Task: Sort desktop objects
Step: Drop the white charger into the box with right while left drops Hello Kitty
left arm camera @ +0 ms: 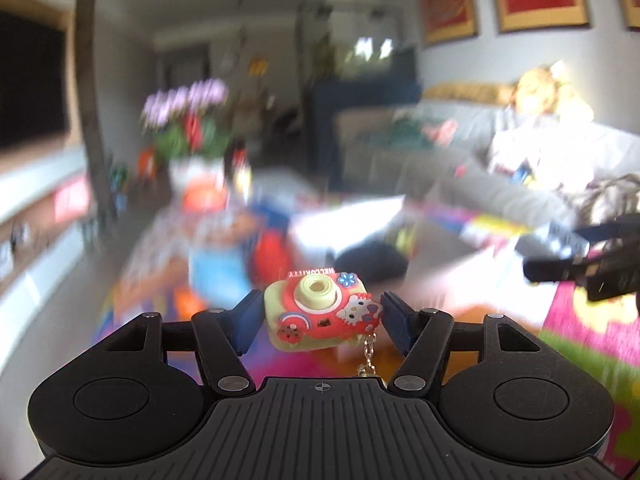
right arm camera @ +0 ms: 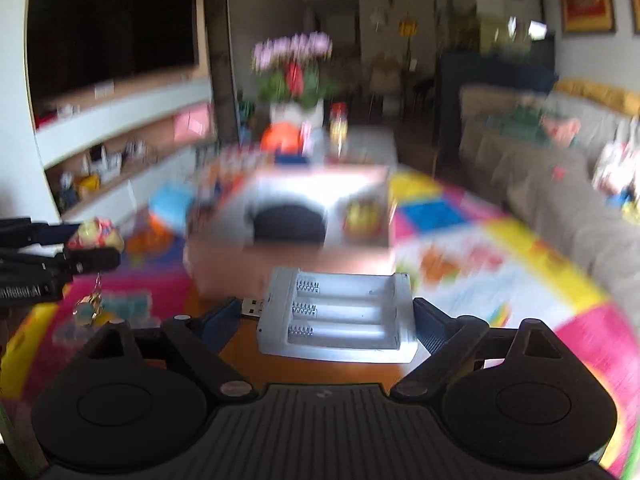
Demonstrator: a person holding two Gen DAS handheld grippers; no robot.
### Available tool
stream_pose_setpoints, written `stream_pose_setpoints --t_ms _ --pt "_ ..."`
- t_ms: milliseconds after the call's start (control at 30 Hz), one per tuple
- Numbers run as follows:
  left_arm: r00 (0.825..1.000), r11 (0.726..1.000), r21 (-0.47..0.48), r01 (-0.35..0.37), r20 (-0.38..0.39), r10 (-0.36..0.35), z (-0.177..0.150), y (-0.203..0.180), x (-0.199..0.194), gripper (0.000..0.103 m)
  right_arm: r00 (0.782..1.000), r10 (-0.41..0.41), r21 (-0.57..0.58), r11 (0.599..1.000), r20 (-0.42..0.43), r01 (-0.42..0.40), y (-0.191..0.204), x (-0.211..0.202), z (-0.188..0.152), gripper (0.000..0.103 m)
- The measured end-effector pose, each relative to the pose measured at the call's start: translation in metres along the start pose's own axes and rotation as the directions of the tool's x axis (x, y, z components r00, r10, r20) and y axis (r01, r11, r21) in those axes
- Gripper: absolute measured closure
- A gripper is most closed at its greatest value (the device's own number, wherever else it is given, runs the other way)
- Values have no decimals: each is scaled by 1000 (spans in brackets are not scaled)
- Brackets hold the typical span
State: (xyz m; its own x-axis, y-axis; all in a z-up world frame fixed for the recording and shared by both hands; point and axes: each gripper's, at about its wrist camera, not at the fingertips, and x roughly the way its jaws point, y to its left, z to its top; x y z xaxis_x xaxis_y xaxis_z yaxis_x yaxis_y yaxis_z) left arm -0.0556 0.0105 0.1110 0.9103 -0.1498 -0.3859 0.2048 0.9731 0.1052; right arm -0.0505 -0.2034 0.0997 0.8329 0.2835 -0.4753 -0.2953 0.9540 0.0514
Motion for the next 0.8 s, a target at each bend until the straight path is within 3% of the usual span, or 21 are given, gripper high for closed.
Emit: stream_pose_setpoints --t_ms 167,267,367,433,533,700,800 --pt "993 997 65 28 115 -35 39 -17 17 34 981 -20 -5 1000 194 22 -9 -42 37 12" --pt "988 997 65 43 145 -52 59 -24 45 34 975 -46 -11 999 216 49 -13 -40 49 12" --pt "993 997 1 73 95 -73 69 -21 78 30 975 -63 1 998 212 65 -19 -27 61 12" --pt "995 996 -50 73 66 -69 62 -12 86 17 974 -78 13 997 214 77 -21 -19 68 12" --pt "998 996 -76 47 36 -44 36 2 81 9 975 -76 31 997 211 71 -26 -7 75 12" --pt "997 993 -115 -2 -78 -7 -12 29 77 8 986 -31 51 998 164 23 -25 33 91 12" --pt "990 986 -164 -26 -138 3 -31 49 80 7 996 5 71 997 86 -11 -21 68 101 11"
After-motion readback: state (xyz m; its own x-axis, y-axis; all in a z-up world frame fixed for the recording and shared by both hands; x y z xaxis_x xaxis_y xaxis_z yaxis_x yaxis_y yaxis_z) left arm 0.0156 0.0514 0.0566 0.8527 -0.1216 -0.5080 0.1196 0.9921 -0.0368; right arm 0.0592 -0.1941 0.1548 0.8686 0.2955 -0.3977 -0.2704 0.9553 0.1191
